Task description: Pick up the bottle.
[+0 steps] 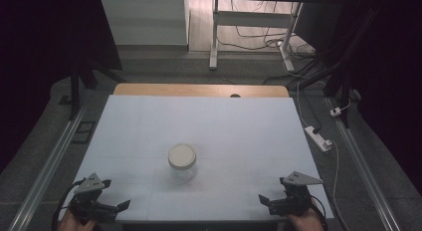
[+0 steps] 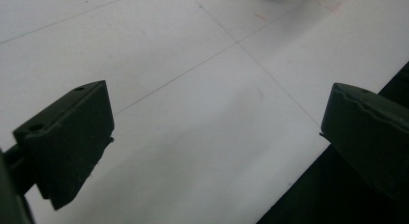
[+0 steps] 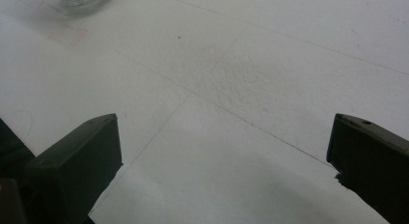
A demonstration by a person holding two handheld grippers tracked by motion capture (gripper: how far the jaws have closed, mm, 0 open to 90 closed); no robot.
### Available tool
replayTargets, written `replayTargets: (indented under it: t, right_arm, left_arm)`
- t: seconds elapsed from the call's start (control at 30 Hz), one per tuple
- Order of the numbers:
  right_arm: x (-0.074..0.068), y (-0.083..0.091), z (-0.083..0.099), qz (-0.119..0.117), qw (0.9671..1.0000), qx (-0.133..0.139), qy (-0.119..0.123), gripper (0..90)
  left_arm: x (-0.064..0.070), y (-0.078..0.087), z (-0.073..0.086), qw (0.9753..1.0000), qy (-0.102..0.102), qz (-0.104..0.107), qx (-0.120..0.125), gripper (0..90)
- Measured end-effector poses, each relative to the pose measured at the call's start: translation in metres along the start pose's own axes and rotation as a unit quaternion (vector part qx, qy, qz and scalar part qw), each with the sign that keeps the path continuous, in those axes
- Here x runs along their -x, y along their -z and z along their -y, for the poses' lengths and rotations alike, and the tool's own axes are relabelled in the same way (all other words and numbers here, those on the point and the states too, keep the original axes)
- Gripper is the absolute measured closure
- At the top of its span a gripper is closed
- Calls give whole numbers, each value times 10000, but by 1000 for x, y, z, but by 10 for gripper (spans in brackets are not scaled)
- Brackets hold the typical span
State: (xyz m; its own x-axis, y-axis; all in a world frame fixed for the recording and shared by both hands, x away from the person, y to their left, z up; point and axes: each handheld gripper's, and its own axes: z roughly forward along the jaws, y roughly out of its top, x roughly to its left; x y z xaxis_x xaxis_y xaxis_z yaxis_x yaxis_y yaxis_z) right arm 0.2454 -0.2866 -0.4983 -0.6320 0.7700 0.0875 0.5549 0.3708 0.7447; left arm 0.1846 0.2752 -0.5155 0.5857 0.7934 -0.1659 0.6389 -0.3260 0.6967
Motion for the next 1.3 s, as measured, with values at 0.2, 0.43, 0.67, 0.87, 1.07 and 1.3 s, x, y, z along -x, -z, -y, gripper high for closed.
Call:
replayTargets:
  t: [0.2,0.43,0.67,0.87,1.07,1.3]
  right_arm:
    - [-1,0,0,17,10000,-33,27,0]
    - [-1,-1,0,20,10000,-45,20,0]
    - [-1,-1,-1,15,10000,-71,41,0]
    - [-1,-2,-1,-5,9999,-70,77,0]
    - [-1,-2,-1,-10,9999,-77,74,0]
    - [-1,-2,-1,-17,9999,-97,89,0]
  left_arm:
    - [1,-2,-4,9999,-23,141,26,0]
    - [3,-7,-12,9992,-159,348,95,0]
    - [7,-15,-19,9982,-400,427,153,0]
    - [9,-23,-26,9976,-464,457,219,0]
    - [11,-31,-32,9969,-519,502,298,0]
    - [13,-41,-44,9957,-464,749,285,0]
